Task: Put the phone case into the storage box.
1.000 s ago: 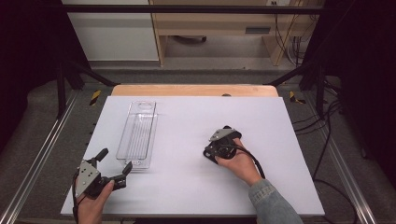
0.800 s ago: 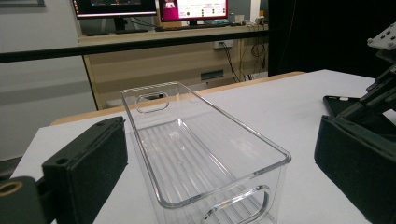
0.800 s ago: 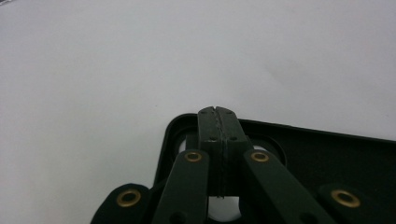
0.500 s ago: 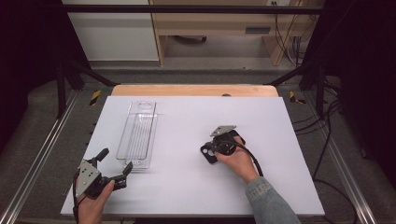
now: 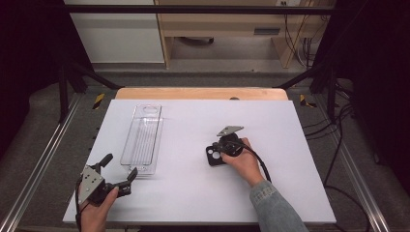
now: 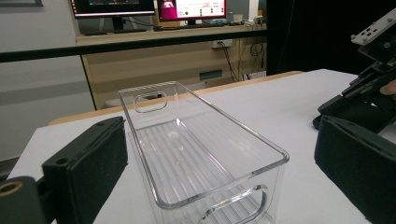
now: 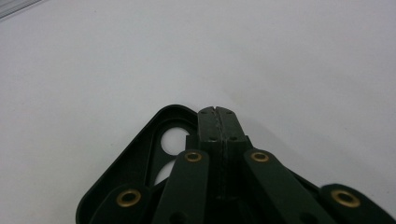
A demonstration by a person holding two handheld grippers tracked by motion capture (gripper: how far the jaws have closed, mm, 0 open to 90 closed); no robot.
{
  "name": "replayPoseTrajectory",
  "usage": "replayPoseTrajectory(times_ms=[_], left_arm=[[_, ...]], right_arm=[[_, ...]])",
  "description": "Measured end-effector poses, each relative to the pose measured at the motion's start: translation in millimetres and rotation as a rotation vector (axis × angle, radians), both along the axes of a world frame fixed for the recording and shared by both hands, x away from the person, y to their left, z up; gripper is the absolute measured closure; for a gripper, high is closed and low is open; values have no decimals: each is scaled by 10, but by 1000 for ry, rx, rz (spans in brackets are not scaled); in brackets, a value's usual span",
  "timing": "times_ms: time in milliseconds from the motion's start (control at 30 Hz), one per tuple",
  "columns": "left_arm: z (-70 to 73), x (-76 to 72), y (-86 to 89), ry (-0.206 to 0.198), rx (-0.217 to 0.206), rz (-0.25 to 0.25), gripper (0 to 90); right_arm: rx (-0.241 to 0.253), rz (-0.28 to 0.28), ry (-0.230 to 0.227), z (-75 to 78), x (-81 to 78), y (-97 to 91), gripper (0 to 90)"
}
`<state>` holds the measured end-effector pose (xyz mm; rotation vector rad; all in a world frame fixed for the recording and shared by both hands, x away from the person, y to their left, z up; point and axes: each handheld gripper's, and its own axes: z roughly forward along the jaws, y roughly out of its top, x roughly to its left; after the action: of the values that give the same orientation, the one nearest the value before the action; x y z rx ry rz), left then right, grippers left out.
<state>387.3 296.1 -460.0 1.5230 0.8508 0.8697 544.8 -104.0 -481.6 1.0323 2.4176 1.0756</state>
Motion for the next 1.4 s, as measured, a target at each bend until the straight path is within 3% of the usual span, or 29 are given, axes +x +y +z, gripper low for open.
replayPoseTrajectory(times_ms=[900,1400], left_arm=[[-3,2,-7,2,1,-5,25],[-3,3,-8,3,2,-6,25]], right_arm=[[16,-21,8,-27,51,9,900],[25,-100,13,-40,119,-34,900]])
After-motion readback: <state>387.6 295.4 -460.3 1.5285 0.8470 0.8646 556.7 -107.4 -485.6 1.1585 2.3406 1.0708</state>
